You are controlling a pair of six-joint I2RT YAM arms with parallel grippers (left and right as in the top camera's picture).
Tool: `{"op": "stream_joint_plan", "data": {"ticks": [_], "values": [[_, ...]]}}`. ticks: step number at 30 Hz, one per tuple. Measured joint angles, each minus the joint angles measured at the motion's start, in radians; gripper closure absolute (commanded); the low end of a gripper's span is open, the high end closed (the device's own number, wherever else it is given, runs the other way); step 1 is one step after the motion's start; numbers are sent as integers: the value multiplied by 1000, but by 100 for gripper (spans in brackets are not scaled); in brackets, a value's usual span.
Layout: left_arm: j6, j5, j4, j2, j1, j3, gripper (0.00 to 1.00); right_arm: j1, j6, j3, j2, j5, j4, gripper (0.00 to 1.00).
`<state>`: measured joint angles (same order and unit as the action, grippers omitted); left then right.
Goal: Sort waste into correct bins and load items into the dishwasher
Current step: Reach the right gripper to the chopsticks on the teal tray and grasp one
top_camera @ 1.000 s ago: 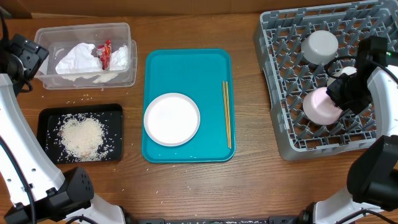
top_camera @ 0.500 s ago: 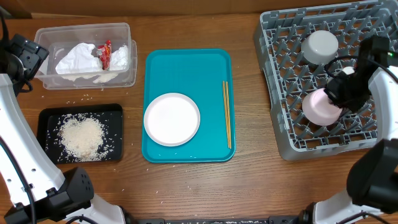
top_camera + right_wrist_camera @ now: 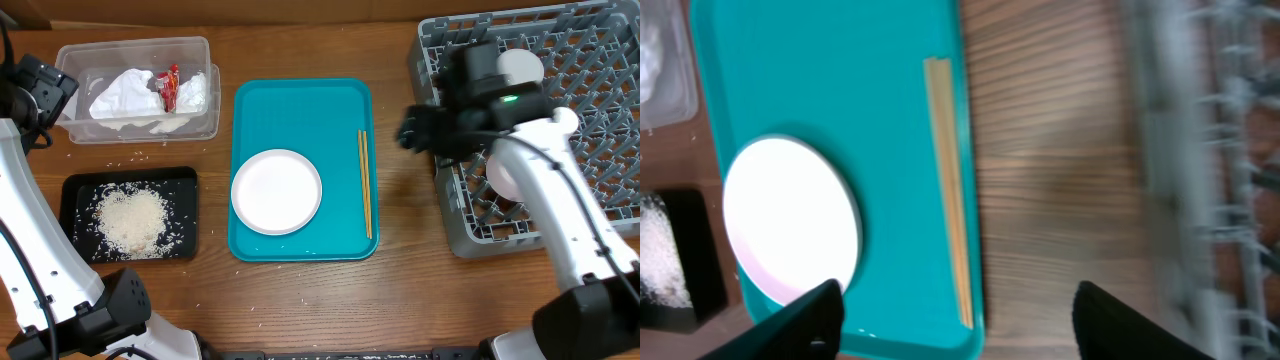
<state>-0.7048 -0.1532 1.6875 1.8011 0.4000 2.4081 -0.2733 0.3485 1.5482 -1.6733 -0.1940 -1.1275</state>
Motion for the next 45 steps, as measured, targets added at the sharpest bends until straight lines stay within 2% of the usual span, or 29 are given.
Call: {"op": "stream_joint_plan", "data": {"ticks": [2, 8, 11, 22, 45], "values": [[0, 0, 0, 0, 0, 0, 0, -75, 14, -7, -27, 29, 41, 26], [0, 0, 0, 0, 0, 0, 0, -224, 32, -27, -169, 116, 198, 42], [0, 0, 0, 0, 0, 0, 0, -266, 40, -30, -233, 177, 250, 45], [0, 0, 0, 0, 0, 0, 0, -302, 40, -34, -395, 322, 341, 47], [0, 0, 0, 0, 0, 0, 0, -301, 40, -51, -442, 323, 379, 48]]}}
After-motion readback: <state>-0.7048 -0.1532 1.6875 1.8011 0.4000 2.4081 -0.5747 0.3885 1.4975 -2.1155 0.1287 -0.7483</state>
